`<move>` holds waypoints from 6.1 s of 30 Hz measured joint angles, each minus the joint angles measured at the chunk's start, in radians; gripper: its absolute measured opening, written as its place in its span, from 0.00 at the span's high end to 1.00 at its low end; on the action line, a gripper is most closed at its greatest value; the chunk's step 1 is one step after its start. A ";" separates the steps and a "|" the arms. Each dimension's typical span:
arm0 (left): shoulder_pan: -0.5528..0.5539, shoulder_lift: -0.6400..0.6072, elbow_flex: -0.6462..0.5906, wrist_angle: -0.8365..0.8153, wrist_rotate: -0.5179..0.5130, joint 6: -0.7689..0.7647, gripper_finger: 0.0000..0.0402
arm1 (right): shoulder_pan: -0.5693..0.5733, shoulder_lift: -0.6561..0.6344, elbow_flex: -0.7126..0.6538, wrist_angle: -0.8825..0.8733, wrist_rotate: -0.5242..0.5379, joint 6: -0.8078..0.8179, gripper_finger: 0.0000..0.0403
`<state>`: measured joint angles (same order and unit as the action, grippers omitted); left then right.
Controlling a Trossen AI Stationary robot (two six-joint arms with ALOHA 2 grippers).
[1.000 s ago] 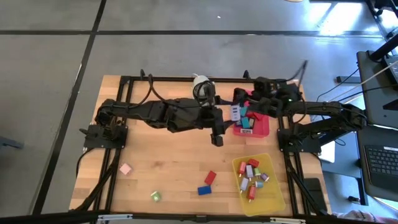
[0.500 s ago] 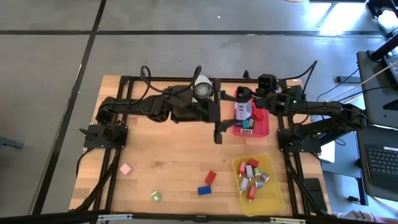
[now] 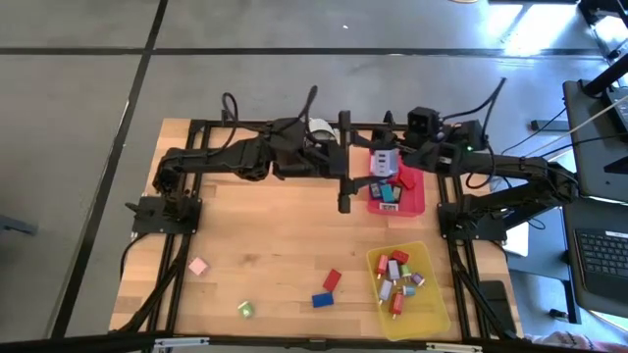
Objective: Pick & Place Office items
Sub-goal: Put the purple charger adapter into the yellow bin, then put the green charger adapter into the yellow bin
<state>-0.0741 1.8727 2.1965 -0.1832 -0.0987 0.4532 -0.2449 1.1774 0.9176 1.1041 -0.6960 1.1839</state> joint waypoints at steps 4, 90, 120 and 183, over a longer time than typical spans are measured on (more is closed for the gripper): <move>0.002 0.006 -0.004 -0.006 0.006 0.013 0.45 | 0.000 0.000 0.005 -0.046 0.002 -0.017 0.31; -0.071 0.003 -0.002 -0.136 -1.056 -0.006 0.28 | -0.385 0.000 0.005 -2.171 0.592 -0.908 0.65; -0.074 0.003 -0.002 -0.292 -1.196 -0.225 0.28 | 0.505 -0.169 0.004 -2.306 0.349 -0.865 0.68; -0.288 0.012 -0.353 -1.145 0.212 -1.566 0.28 | 0.639 0.048 0.274 -2.340 0.801 -0.735 0.35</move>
<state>-0.3623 1.8851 1.8435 -1.3286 0.1132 -1.1132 0.3939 1.2251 1.1915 -1.2357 0.1049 0.4488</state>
